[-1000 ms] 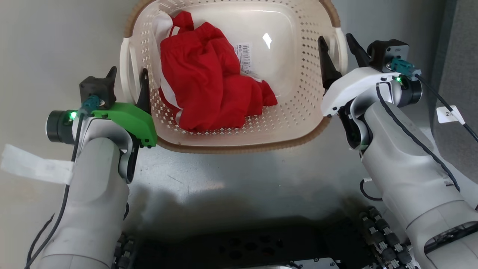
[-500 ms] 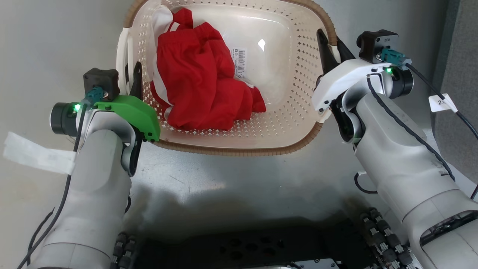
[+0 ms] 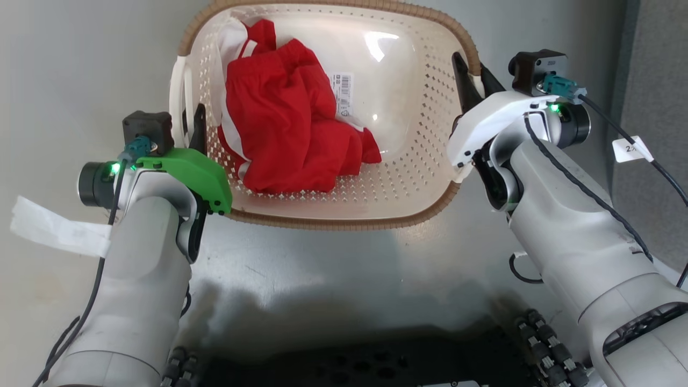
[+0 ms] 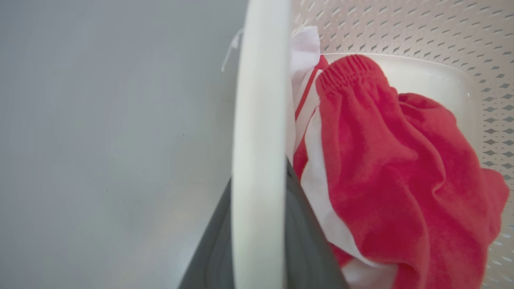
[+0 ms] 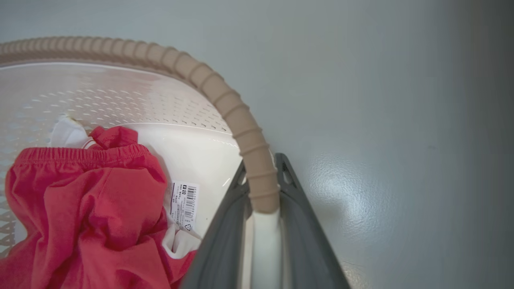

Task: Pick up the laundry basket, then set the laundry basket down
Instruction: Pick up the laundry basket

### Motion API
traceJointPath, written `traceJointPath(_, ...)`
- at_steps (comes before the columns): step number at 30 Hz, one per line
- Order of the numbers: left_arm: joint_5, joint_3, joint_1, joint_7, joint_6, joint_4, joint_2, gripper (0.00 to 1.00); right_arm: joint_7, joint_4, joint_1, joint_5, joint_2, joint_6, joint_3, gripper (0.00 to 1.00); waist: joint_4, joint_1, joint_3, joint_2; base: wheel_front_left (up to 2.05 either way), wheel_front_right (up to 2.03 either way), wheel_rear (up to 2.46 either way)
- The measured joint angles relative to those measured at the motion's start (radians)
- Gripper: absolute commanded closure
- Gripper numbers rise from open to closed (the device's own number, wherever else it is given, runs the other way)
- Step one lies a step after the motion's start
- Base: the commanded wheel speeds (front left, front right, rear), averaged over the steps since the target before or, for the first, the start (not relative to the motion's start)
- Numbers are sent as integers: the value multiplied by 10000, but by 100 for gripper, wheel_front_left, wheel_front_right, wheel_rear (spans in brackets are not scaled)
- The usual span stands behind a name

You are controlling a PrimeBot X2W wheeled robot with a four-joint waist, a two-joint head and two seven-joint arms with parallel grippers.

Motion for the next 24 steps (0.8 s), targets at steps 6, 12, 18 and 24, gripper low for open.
traceJointPath(6, -157, -190, 0, -8, 0, 249, -15, 100, 12, 284, 1, 203, 19, 31, 140, 100, -30, 0, -498, 0, 0, 0, 0)
traceJointPath(12, -514, -401, 35, -8, -88, 616, -50, 100, 10, 823, 29, 399, 67, 146, 353, 100, -54, 0, -1161, 0, 0, 0, 0)
traceJointPath(18, -986, -708, 485, -6, -253, 1009, -130, 100, 79, 1513, 271, 767, 174, 314, 550, 100, -45, -1, -2066, 0, 0, 0, 0)
traceJointPath(24, -1321, -968, 944, 31, -353, 1379, -174, 100, 439, 1946, 546, 943, 219, 533, 784, 100, 2, -1, -2891, 0, 0, 0, 0)
